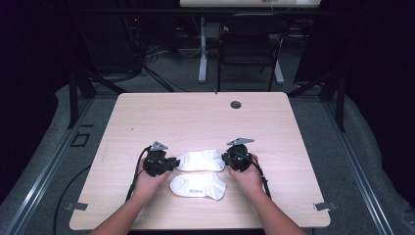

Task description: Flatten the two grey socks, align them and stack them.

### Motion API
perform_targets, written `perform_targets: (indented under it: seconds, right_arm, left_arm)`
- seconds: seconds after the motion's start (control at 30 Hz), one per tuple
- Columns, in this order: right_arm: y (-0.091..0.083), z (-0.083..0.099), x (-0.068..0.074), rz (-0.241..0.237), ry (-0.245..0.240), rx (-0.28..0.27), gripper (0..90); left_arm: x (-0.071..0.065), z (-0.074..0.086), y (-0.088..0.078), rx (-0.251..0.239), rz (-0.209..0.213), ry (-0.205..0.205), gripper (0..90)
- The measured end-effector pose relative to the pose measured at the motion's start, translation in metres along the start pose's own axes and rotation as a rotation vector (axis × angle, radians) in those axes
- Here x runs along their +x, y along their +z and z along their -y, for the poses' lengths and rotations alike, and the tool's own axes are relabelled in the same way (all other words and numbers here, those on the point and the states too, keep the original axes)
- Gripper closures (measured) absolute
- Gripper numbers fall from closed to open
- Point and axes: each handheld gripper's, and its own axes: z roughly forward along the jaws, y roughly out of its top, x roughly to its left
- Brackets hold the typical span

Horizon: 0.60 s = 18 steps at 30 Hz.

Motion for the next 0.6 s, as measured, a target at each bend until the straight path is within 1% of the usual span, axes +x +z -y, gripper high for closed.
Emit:
perform_targets:
  seconds: [0.13,0.17,0.23,0.3,0.4,0.47,0.6]
  right_arm:
    - [0.0,-0.004,-0.002,0.002,0.0,-0.013,79.5]
    - [0.0,-0.005,-0.002,-0.006,0.008,-0.009,79.0]
    - [0.002,-0.004,-0.004,-0.005,0.014,-0.003,77.5]
    - [0.003,-0.004,-0.006,0.002,0.017,0.002,75.6]
    - [0.004,-0.004,-0.008,-0.007,0.031,-0.009,71.2]
    - [0.005,-0.005,-0.009,-0.002,0.034,0.002,68.6]
    - [0.005,-0.008,-0.012,-0.003,0.038,-0.003,66.8]
  left_arm:
    - [0.003,-0.003,-0.001,-0.003,-0.017,0.003,69.7]
    - [0.004,-0.004,-0.001,-0.005,-0.02,-0.002,69.0]
    - [0.006,-0.005,-0.001,0.002,-0.027,-0.002,67.8]
    - [0.008,-0.006,0.0,-0.005,-0.038,-0.003,66.8]
    - [0.01,-0.006,0.001,-0.009,-0.045,-0.007,64.6]
    - [0.012,-0.007,0.001,-0.007,-0.051,-0.004,63.5]
    - [0.014,-0.007,0.003,-0.004,-0.05,-0.015,62.8]
